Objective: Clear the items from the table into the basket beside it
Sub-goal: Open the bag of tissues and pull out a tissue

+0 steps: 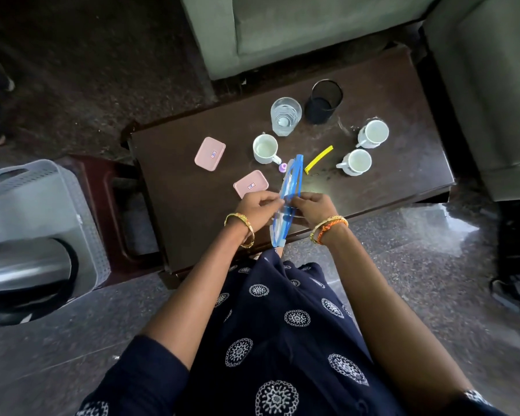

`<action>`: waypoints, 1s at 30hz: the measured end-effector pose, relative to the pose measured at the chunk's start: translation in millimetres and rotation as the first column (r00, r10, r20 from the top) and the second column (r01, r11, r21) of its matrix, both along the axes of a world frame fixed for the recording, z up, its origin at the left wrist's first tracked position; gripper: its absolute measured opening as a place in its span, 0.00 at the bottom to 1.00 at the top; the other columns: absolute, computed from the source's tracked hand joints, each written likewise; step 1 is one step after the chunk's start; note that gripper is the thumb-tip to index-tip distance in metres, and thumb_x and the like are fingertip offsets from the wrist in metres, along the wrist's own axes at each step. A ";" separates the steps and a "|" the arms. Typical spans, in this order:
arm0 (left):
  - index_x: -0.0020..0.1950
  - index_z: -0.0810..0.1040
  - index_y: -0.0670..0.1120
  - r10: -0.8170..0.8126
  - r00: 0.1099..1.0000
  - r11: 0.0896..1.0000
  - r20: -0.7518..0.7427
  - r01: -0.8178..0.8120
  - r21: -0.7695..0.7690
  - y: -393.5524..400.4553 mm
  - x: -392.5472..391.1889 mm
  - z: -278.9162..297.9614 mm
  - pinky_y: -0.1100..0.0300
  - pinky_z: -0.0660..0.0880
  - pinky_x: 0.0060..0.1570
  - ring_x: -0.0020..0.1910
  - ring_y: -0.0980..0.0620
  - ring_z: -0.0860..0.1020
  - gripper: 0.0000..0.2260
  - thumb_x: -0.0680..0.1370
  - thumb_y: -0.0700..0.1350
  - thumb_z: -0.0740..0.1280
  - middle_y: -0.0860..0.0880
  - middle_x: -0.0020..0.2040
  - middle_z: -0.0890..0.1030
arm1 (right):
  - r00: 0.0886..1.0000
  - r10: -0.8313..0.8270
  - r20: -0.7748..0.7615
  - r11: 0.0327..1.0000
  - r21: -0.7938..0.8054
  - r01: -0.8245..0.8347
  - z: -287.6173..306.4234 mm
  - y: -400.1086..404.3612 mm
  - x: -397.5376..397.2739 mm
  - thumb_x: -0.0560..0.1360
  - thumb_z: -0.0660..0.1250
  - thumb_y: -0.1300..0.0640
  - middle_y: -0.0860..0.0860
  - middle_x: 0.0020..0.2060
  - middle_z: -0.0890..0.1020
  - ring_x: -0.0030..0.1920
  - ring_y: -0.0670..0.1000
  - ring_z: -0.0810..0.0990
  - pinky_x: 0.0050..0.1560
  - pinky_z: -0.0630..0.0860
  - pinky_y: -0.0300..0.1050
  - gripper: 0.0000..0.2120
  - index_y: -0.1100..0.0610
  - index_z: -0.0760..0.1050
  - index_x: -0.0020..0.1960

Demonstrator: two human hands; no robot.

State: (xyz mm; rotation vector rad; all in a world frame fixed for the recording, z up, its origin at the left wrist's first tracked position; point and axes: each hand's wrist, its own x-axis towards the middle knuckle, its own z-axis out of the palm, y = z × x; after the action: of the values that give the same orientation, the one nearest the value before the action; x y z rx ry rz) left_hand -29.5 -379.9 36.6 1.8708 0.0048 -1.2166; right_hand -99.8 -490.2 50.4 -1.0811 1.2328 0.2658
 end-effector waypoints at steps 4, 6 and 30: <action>0.50 0.81 0.39 -0.073 0.982 0.996 0.176 0.065 0.053 1.9 9.1 -8.3 0.57 0.81 0.42 0.42 0.50 0.79 0.10 0.70 0.38 0.73 0.42 0.45 0.83 | 0.999 0.045 -0.019 0.998 -0.053 -0.046 3.2 3.6 8.7 0.74 0.65 0.69 0.68 0.47 0.80 0.44 0.60 0.78 0.59 0.75 0.63 0.11 0.74 0.75 0.54; 0.45 0.81 0.41 -0.072 0.967 0.991 0.246 0.040 0.130 5.0 13.1 -13.1 0.60 0.78 0.42 0.39 0.49 0.80 0.06 0.69 0.38 0.73 0.42 0.42 0.84 | 0.999 0.029 -0.039 0.996 -0.089 -0.032 0.2 6.1 11.1 0.72 0.67 0.68 0.67 0.45 0.80 0.44 0.60 0.78 0.57 0.76 0.64 0.08 0.72 0.76 0.50; 0.45 0.77 0.38 0.066 0.910 0.970 0.410 -0.154 0.186 -25.3 5.0 -14.6 0.54 0.80 0.44 0.39 0.49 0.76 0.06 0.70 0.37 0.69 0.43 0.43 0.81 | 0.979 0.187 -0.088 0.377 -0.913 -0.154 -0.9 -13.4 -5.3 0.66 0.66 0.72 0.64 0.51 0.72 0.49 0.61 0.71 0.49 0.66 0.43 0.17 0.66 0.71 0.54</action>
State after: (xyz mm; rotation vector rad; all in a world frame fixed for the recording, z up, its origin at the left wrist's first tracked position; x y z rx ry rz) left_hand -24.4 -405.1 22.0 2.2506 0.0181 -0.7592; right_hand -105.1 -503.6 49.5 -2.2032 1.2260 -0.3749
